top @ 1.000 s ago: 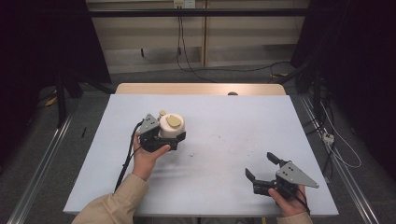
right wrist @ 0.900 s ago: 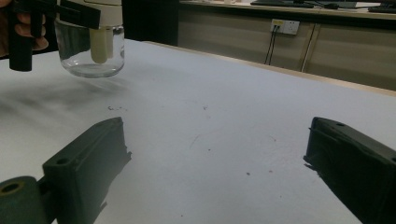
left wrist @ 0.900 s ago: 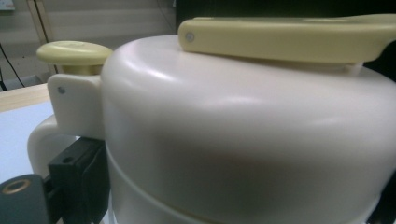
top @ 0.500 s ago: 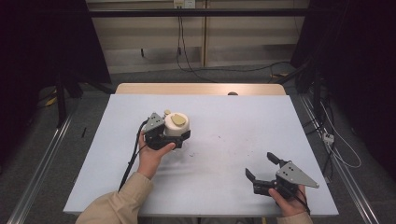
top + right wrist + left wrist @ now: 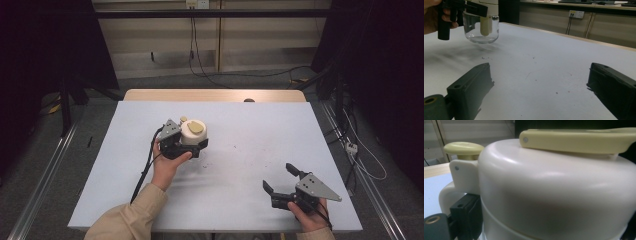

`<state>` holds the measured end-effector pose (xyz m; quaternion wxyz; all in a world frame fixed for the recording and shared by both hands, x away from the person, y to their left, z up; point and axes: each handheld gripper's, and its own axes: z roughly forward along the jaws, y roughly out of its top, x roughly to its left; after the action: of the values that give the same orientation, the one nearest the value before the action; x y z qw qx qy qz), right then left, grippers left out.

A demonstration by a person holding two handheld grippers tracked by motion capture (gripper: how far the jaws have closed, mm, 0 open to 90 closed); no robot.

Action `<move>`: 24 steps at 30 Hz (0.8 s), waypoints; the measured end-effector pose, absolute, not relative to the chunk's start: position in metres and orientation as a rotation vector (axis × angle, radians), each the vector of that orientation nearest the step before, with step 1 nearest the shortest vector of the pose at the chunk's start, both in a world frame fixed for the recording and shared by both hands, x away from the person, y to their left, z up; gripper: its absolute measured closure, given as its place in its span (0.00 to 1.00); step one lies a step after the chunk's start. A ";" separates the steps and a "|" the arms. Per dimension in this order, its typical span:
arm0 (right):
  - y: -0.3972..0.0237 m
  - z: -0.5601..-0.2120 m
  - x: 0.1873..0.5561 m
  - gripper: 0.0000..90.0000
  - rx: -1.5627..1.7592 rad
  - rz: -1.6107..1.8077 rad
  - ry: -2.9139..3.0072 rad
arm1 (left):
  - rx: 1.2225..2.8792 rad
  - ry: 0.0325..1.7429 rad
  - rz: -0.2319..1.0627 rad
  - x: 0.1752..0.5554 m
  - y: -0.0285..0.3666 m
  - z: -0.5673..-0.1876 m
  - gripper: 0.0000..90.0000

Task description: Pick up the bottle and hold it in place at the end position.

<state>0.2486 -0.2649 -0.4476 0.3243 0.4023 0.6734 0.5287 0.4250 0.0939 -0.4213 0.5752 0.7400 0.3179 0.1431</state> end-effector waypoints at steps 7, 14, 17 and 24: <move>-0.265 -0.448 0.249 0.05 1.058 1.389 1.761 | 1.740 0.738 0.323 0.427 0.088 -0.422 0.07; -0.265 -0.448 0.249 0.05 1.059 1.391 1.763 | 1.746 0.735 0.318 0.430 0.083 -0.422 0.07; -0.265 -0.449 0.249 0.05 1.061 1.393 1.763 | 1.735 0.741 0.314 0.432 0.080 -0.422 0.07; -0.266 -0.449 0.250 0.05 1.061 1.392 1.763 | 1.748 0.727 0.306 0.434 0.073 -0.423 0.07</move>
<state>0.2496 -0.2661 -0.4489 0.3228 0.4043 0.6715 0.5305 0.4341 0.0728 -0.4231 0.5745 0.7461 0.3102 0.1307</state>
